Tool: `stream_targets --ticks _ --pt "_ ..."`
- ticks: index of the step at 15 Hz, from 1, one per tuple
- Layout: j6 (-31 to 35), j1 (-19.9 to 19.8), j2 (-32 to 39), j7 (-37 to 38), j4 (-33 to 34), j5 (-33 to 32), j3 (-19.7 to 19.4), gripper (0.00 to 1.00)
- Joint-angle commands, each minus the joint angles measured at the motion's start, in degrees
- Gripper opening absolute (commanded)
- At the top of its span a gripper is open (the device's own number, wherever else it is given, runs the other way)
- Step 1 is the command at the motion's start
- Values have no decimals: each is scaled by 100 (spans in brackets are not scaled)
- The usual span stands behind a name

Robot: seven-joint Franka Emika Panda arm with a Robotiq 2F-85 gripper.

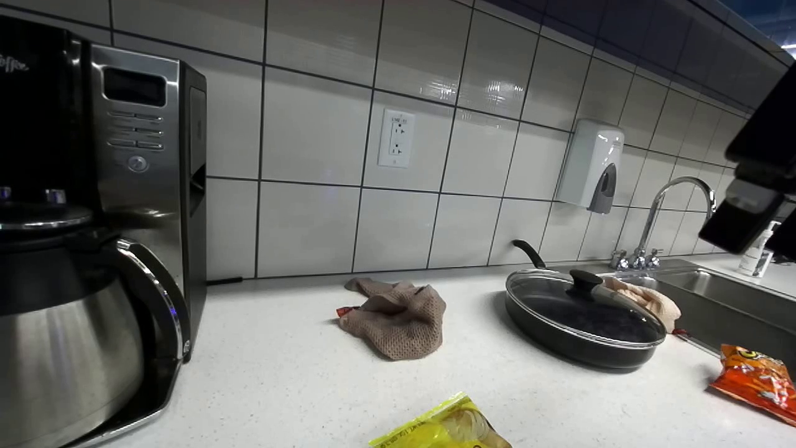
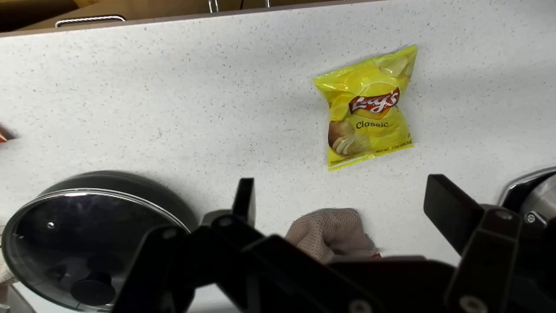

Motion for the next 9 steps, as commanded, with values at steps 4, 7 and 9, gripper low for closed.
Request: stream_targets --ticks 4,7,9 --pt "-12 -41 10 39 10 -52 -56 100" --pt "40 -402 36 130 27 -246 -141 100" --pt "72 -660 114 142 33 -328 -256 100"
